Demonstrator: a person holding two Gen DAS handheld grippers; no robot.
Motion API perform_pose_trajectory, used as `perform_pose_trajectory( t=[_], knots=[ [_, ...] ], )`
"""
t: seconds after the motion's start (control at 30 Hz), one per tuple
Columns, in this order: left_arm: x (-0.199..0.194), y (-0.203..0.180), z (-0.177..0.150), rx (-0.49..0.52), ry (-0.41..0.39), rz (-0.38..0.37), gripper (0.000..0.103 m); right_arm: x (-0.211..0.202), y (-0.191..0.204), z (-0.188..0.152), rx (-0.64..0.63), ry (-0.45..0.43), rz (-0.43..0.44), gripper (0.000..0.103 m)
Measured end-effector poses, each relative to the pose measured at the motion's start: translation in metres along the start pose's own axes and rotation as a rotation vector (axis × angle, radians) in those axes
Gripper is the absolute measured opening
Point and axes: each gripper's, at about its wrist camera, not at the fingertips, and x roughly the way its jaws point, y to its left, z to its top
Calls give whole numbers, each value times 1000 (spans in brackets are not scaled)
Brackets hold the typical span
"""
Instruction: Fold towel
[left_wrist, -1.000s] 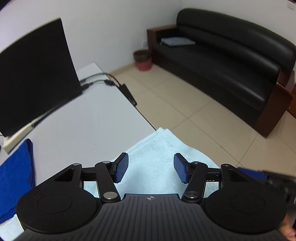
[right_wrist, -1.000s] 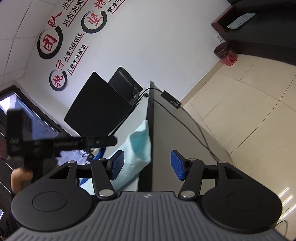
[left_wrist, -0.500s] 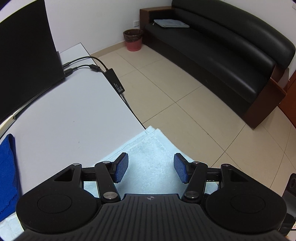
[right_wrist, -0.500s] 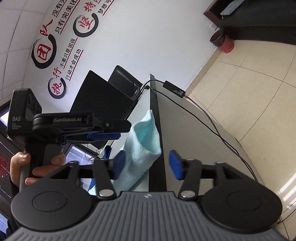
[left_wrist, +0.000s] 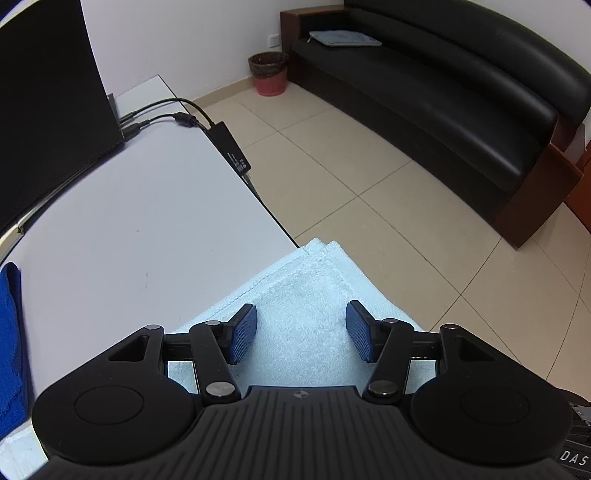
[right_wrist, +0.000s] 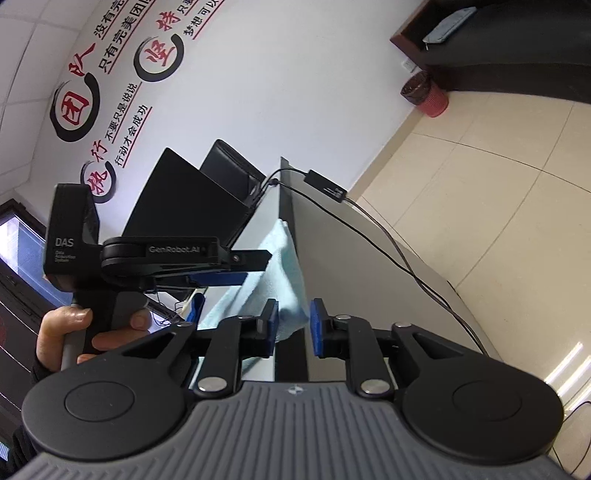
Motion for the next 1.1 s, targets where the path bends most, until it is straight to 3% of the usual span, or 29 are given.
perform_pose_trajectory(
  t=[0.07, 0.27, 0.37, 0.4, 0.57, 0.8, 1.1],
  knots=[
    [1, 1, 0, -2, -11, 1, 58, -1, -2, 1, 2, -2, -7, 11],
    [1, 2, 0, 11, -22, -5, 56, -6, -9, 4, 7, -10, -26, 16],
    [-7, -2, -5, 51, -43, -24, 56, -3, -9, 9, -13, 6, 1, 27],
    [-11, -6, -7, 74, -53, -26, 56, -1, -9, 11, -20, 12, 11, 35],
    [-17, -18, -18, 171, -71, 16, 56, 6, -9, 20, -57, 41, 64, 39],
    [-13, 7, -28, 89, -47, -29, 58, 13, -5, 29, -116, 79, 121, 42],
    [-23, 28, -46, 54, -55, -8, 59, 13, 14, 19, -206, 104, 134, 43]
  ],
)
